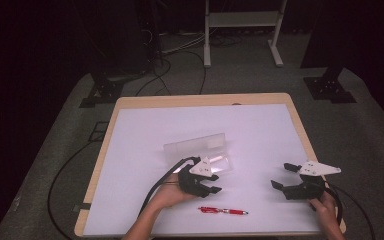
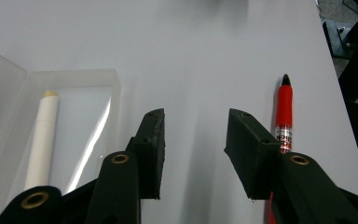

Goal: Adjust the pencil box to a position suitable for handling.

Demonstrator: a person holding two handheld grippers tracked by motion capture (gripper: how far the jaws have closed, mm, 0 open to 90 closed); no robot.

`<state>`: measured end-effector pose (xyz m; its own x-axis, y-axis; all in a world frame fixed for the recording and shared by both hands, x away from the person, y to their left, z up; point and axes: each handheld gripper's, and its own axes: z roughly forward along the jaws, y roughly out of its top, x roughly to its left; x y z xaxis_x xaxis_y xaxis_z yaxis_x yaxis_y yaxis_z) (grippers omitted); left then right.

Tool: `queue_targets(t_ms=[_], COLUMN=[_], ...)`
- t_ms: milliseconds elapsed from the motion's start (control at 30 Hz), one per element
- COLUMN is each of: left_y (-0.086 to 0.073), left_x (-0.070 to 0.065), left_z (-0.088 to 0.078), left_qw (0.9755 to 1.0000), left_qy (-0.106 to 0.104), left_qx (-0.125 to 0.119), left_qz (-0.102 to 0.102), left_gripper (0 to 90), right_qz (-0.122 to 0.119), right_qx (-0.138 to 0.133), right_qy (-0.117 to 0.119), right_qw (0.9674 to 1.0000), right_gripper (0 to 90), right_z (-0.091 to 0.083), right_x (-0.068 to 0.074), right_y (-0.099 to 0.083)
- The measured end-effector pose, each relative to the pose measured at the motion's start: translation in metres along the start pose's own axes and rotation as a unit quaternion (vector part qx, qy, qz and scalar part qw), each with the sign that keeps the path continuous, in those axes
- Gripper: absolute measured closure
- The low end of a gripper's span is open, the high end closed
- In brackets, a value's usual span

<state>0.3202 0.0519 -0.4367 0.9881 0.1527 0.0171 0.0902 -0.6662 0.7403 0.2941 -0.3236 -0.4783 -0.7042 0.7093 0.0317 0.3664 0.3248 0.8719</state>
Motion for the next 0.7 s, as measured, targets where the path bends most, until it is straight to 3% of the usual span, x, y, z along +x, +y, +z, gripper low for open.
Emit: queue_targets(t_ms=[700], left_y=[-0.007], left_x=[-0.015], left_z=[0.007], left_qw=[0.9998], left_qy=[-0.021], left_qx=[0.000], left_qz=[-0.006], left_gripper=[53.1], right_qz=[0.000], right_qx=[0.000], right_qy=[-0.001], right_qw=[1.0000], right_gripper=[13.8], right_z=[0.000], right_x=[0.000], right_y=[0.000])
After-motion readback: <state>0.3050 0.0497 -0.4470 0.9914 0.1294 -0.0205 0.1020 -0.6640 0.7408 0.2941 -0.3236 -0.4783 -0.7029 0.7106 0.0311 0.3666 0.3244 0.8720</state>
